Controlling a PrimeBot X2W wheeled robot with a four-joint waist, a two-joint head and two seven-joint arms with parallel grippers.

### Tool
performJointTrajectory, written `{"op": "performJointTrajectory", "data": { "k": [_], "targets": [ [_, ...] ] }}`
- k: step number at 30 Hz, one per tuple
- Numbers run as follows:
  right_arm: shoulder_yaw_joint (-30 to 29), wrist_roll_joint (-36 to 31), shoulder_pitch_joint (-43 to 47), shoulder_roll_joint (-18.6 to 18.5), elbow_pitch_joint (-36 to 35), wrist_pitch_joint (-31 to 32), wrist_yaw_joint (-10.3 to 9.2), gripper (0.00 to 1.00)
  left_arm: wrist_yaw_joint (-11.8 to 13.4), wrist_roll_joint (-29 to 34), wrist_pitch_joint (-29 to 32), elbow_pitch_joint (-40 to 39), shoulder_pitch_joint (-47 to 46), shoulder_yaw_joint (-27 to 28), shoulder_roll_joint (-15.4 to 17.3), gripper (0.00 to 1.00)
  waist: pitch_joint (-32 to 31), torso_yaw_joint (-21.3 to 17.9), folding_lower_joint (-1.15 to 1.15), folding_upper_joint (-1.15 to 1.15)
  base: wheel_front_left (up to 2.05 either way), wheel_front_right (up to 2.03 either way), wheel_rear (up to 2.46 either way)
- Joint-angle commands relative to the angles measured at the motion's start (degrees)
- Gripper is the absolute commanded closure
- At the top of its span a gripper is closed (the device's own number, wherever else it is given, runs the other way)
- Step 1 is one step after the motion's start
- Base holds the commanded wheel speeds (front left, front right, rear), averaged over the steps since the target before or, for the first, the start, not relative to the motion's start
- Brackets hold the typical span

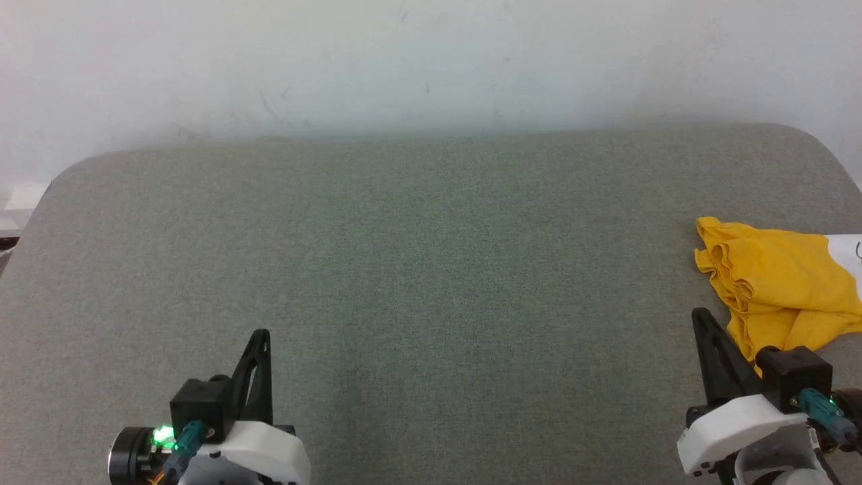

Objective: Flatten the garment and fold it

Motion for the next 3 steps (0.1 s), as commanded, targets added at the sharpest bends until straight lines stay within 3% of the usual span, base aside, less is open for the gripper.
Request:
{"op": "performJointTrajectory", "data": {
  "k": [1,3],
  "targets": [
    [0.38,-0.51,-1.06,0.16,-0.47,0.49,-0.09,1.0,-0.35,0.61,0.34,0.24,-1.47,0.37,-0.31,1.0,0.03,0.01,0.0,0.0,0.0,0.0,0.0],
    [0.64,-0.54,-1.15,0.16,-0.57,0.71,-0.1,1.0,-0.36,0.71,0.57,0.28,-1.66,0.43,-0.36,1.0,0.07,0.01,0.0,0.0,0.0,0.0,0.0]
  ]
}}
